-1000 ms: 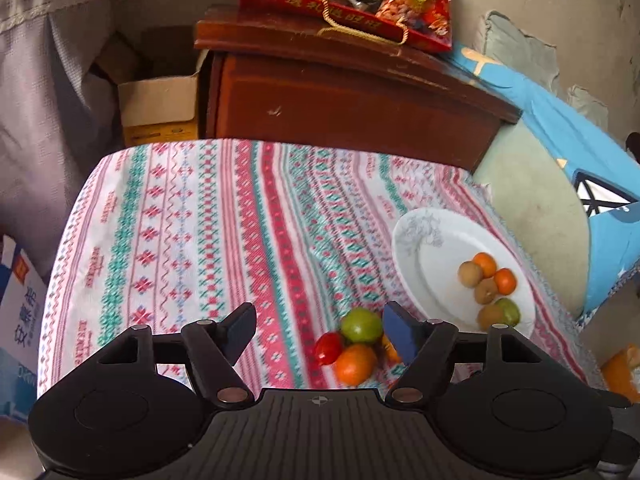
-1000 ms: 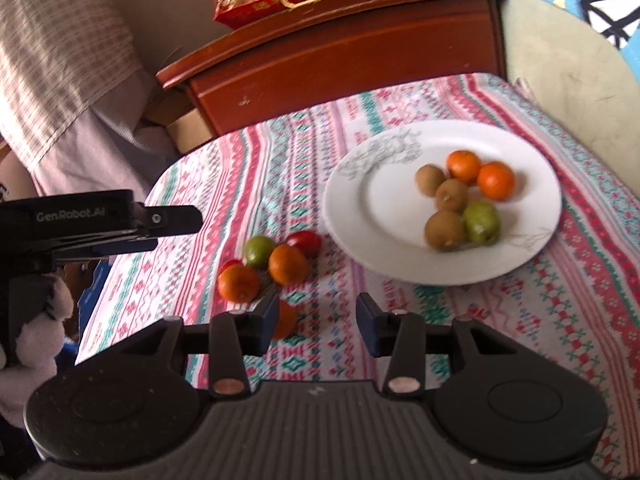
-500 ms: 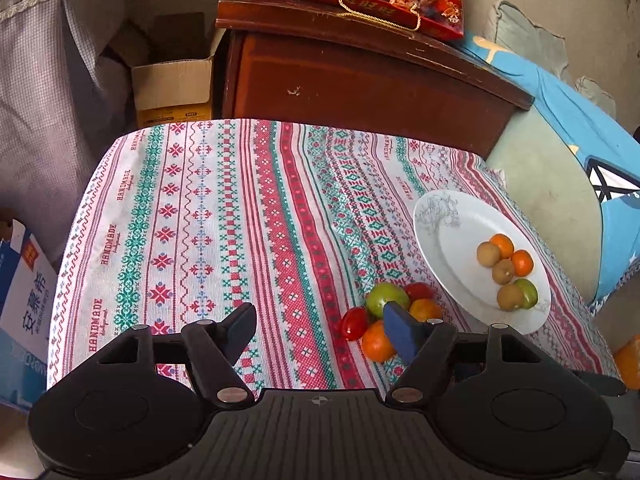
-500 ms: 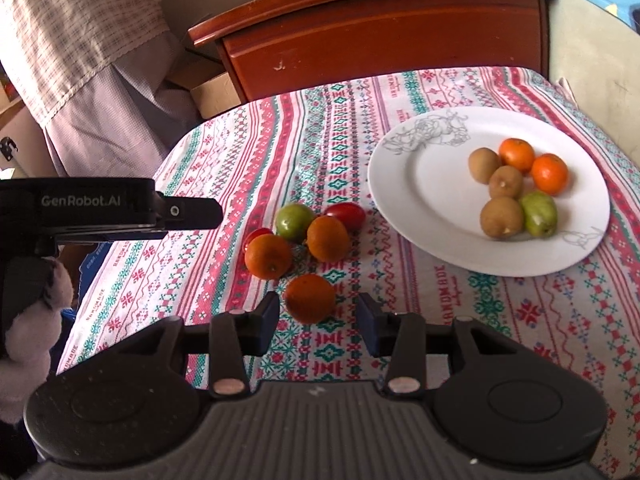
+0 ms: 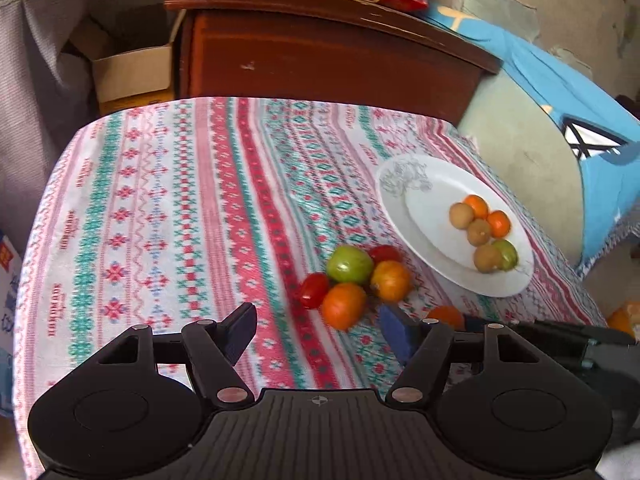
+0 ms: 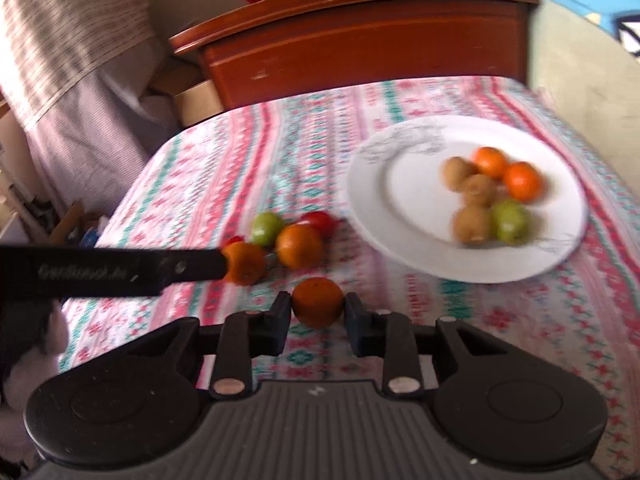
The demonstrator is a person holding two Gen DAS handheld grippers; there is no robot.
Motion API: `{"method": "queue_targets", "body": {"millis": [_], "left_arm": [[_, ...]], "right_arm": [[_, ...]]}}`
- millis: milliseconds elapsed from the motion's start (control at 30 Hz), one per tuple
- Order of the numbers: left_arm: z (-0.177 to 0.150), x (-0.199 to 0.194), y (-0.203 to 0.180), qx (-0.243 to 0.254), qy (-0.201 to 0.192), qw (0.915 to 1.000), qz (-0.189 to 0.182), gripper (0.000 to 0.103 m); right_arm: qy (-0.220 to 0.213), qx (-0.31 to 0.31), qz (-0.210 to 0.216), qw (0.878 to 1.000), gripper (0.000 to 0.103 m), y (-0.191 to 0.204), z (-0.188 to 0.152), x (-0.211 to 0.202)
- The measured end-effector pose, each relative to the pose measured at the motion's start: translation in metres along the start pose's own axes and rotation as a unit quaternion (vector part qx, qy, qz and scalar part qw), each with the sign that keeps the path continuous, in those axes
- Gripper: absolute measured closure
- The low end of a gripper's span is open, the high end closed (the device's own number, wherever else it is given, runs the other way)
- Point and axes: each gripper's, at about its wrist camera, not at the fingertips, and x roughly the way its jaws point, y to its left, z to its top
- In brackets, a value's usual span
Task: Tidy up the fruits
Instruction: 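Grasp an orange with the right tool while the left tool grasps another orange, then lower the orange onto the plate with the right tool while the left tool releases its orange there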
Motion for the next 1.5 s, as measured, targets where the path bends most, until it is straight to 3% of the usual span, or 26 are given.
{"method": "queue_targets", "body": {"millis": [333,400,533,800,1200,1500], "left_arm": [[-0.002,0.018,-0.018,0.034,0.000,0.9994,0.003,0.054],[-0.003,0.022,-0.019,0.041,0.002,0.9991,0.008,0.061],[-0.003,0.026,-0.020,0.043,-0.003,0.9989,0.018,0.062],[-0.005,0.029,-0.022,0.058,-0.012,0.9981,0.018,0.077],[0.010,0.005,-0.028,0.041,-0.057,0.9975,-0.002,0.077],[0.029,0.013,-0.034,0.036,-0.086,0.9956,-0.007,0.077]], "right_arm": [[0.006,0.032,-0.010,0.999,0.074,-0.017,0.001,-0.002],[0.007,0.035,-0.009,0.999,0.074,-0.017,0.001,-0.002],[0.007,0.036,-0.010,0.999,0.074,-0.017,0.001,-0.001],[0.009,0.038,-0.011,0.999,0.074,-0.017,0.001,0.000],[-0.025,0.036,0.000,0.999,0.074,-0.018,0.010,-0.011],[-0.065,0.056,-0.018,0.996,0.074,-0.032,0.032,-0.015]]}}
